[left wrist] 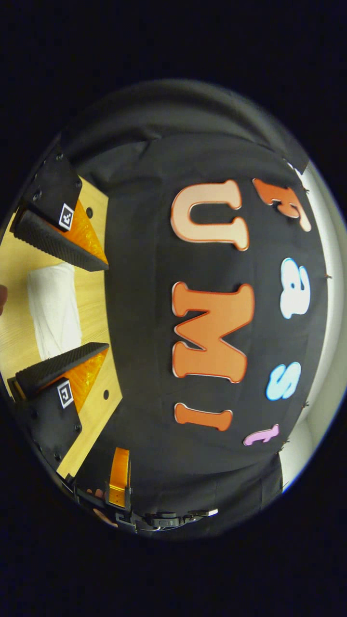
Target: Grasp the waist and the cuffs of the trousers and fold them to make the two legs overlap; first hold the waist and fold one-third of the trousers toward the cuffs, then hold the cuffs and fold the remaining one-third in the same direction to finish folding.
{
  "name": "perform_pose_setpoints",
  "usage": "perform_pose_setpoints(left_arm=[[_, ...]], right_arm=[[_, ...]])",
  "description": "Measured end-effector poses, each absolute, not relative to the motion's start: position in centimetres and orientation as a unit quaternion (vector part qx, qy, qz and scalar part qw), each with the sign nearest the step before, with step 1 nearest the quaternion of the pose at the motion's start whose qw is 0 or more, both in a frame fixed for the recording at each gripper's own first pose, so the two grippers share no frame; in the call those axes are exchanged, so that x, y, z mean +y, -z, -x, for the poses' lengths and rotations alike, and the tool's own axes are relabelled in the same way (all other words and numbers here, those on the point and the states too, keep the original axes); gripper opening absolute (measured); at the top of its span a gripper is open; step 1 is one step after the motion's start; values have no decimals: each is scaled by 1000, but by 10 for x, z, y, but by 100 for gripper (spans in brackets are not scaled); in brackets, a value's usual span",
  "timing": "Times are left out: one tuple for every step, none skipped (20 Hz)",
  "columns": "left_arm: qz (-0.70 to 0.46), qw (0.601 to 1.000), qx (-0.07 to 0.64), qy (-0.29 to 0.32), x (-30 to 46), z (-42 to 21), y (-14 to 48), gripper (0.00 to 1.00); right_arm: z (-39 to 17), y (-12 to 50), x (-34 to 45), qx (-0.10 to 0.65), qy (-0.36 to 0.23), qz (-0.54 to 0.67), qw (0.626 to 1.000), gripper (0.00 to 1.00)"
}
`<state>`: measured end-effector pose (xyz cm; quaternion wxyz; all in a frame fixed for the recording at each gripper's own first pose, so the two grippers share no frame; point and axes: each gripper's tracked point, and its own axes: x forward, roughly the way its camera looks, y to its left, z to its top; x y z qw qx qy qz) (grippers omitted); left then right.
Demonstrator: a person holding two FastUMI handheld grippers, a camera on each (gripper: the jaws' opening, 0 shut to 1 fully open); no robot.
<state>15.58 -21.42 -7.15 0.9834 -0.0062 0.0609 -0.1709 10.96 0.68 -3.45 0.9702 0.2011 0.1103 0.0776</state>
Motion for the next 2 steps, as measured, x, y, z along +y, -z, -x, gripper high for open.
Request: perform_pose_setpoints(left_arm=[[5, 985, 39, 168, -214, -151, 66, 96], [8, 986, 7, 165, -214, -146, 58, 92]], right_arm=[[-101, 26, 17, 104, -81, -200, 971, 97], [-92, 14, 28, 93, -86, -208, 970, 97]])
